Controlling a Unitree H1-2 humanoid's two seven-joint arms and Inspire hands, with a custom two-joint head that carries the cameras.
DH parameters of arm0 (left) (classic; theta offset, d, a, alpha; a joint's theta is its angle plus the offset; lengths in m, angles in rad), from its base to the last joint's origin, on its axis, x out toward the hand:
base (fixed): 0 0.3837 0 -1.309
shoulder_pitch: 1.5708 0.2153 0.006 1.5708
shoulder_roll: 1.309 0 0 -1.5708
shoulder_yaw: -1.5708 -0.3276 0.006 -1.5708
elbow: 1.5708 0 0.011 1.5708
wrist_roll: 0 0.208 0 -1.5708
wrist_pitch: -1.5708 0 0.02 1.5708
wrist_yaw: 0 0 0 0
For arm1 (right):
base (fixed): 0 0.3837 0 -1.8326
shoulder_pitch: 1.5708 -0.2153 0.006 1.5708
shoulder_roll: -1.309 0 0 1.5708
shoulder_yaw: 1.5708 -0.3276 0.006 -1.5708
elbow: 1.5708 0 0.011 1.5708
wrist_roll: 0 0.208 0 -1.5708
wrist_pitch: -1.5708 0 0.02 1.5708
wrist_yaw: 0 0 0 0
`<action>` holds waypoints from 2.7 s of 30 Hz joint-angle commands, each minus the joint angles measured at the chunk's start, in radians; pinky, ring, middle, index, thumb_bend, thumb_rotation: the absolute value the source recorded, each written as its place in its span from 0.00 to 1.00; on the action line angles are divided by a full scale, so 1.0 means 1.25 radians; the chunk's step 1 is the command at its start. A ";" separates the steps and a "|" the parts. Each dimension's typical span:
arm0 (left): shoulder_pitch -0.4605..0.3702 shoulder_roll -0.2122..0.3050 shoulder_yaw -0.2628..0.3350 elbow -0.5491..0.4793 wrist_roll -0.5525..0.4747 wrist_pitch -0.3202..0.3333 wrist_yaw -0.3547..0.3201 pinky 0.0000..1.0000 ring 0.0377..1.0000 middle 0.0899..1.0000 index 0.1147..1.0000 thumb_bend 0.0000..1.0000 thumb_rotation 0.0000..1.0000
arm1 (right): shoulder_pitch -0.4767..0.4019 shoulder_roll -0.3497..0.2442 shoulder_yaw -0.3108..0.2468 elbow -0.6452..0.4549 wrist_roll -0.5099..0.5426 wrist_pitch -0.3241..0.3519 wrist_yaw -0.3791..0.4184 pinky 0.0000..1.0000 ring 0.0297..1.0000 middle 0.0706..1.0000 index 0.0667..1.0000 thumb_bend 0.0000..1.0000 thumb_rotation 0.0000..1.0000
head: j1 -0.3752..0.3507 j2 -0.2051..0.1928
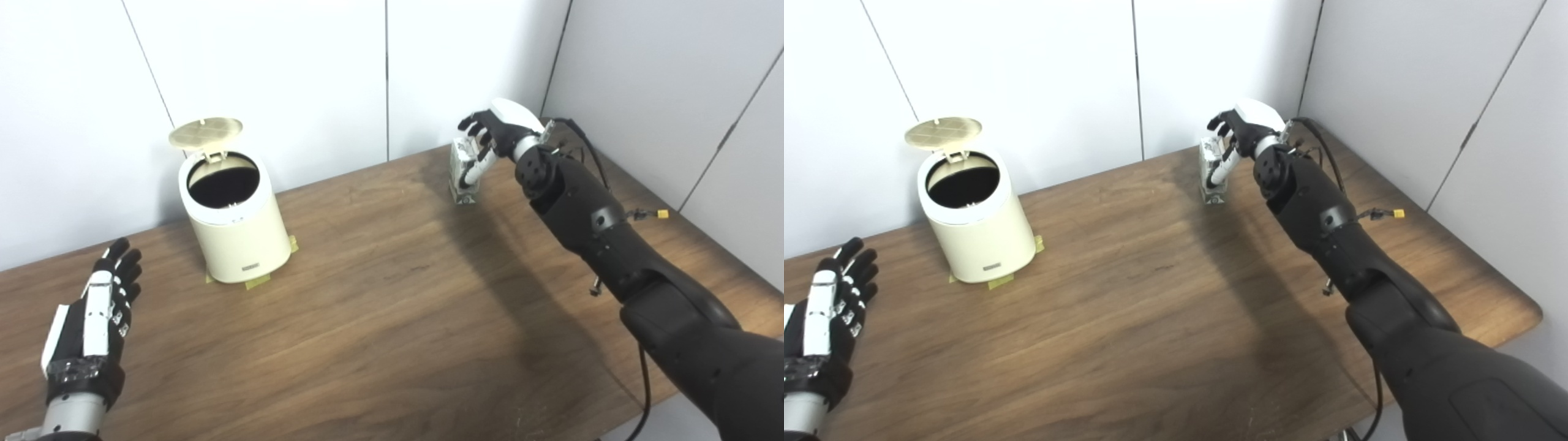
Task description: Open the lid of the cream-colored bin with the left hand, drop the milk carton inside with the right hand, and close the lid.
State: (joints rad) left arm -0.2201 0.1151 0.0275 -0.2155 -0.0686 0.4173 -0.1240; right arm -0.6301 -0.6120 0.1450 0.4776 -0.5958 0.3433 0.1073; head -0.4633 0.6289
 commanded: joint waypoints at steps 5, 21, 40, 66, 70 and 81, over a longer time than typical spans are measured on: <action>-0.028 0.022 -0.009 -0.012 0.009 -0.041 -0.006 1.00 0.97 0.96 0.97 0.28 1.00 | -0.037 -0.021 0.001 -0.006 -0.001 -0.036 -0.032 0.60 0.66 0.71 0.71 0.93 0.01 | -0.002 0.002; -0.029 0.034 -0.022 -0.007 0.034 -0.060 -0.003 0.99 0.95 0.94 0.97 0.27 1.00 | -0.035 -0.028 0.014 0.035 -0.002 -0.100 -0.055 0.51 0.53 0.51 0.51 0.66 0.00 | 0.001 0.007; -0.024 0.035 -0.031 0.004 0.052 -0.071 0.002 0.97 0.94 0.93 0.96 0.29 1.00 | -0.006 -0.018 0.006 -0.083 -0.027 -0.142 -0.135 0.36 0.38 0.46 0.46 0.50 0.00 | 0.023 0.014; 0.003 -0.013 -0.080 0.025 0.145 -0.093 0.032 0.92 0.93 0.91 0.93 0.46 1.00 | -0.015 0.170 0.027 -0.421 -0.054 -0.200 -0.079 0.40 0.36 0.47 0.48 0.50 0.00 | 0.298 0.014; 0.008 -0.022 -0.084 0.023 0.151 -0.086 0.034 0.97 0.95 0.92 0.94 0.47 1.00 | -0.037 0.221 0.028 -0.410 -0.055 -0.194 -0.076 0.38 0.36 0.47 0.47 0.50 0.00 | 0.322 0.008; 0.014 -0.041 -0.085 0.025 0.150 -0.091 0.037 0.99 0.96 0.93 0.95 0.45 1.00 | -0.097 0.287 0.036 -0.339 -0.047 -0.255 -0.109 0.35 0.36 0.46 0.48 0.50 0.00 | 0.350 -0.001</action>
State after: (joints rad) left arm -0.1727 0.0724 -0.0788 -0.1610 0.1199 0.3313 -0.0885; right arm -0.6746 -0.2623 0.1983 0.0729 -0.6651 0.0711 0.0144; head -0.0246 0.6274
